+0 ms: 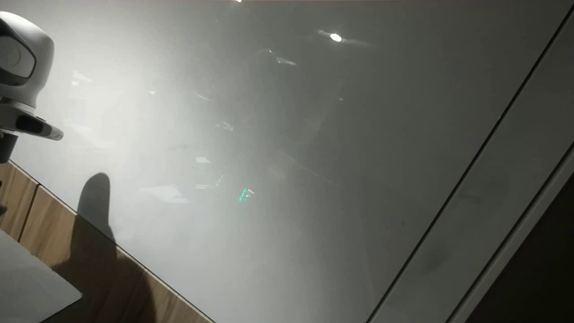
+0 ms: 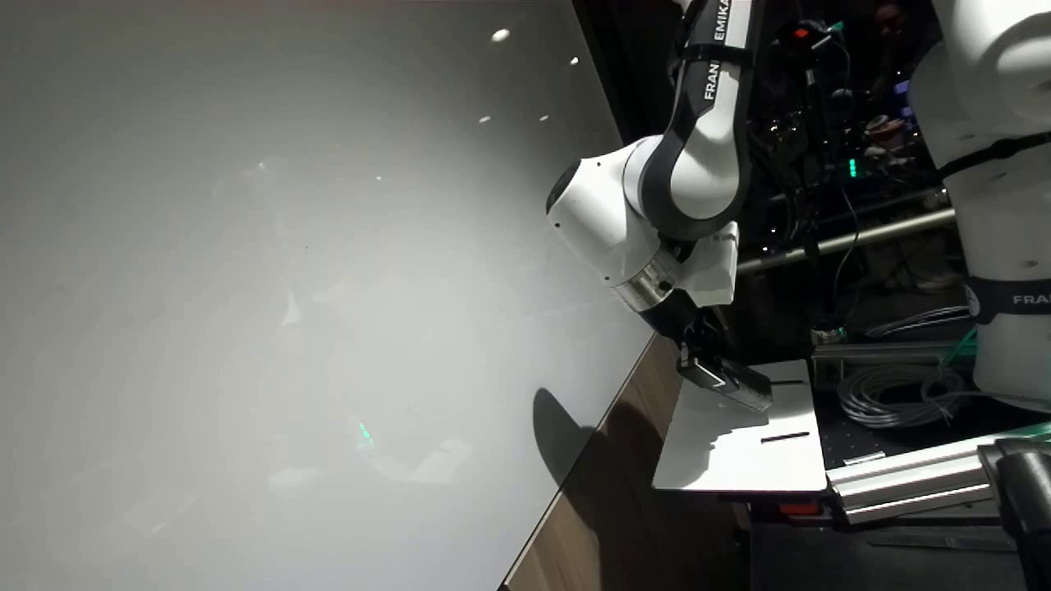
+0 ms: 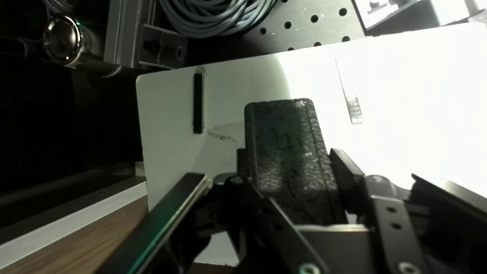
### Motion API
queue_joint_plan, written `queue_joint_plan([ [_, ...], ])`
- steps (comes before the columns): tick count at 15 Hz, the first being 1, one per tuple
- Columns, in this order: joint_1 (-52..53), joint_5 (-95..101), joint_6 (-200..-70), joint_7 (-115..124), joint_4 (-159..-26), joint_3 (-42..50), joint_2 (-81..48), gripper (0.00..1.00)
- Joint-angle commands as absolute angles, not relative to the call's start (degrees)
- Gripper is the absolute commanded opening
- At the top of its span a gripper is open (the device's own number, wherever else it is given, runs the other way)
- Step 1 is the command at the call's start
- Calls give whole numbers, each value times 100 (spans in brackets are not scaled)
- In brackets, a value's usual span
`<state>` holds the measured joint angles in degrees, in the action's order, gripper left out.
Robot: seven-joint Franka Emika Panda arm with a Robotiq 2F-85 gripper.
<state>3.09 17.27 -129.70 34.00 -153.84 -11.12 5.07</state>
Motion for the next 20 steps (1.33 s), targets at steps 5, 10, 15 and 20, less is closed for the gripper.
queue_joint_plan([
  [5, 226, 1483, -13082, 2978, -14975, -672, 190, 28],
  [10, 148, 1329, -13016, 2665, -14796, -410, 46, 28],
  [15, 289, 925, -12999, 2455, -14844, -455, 38, 28],
  [20, 381, 1073, -13091, 2526, -14873, -468, -62, 28],
])
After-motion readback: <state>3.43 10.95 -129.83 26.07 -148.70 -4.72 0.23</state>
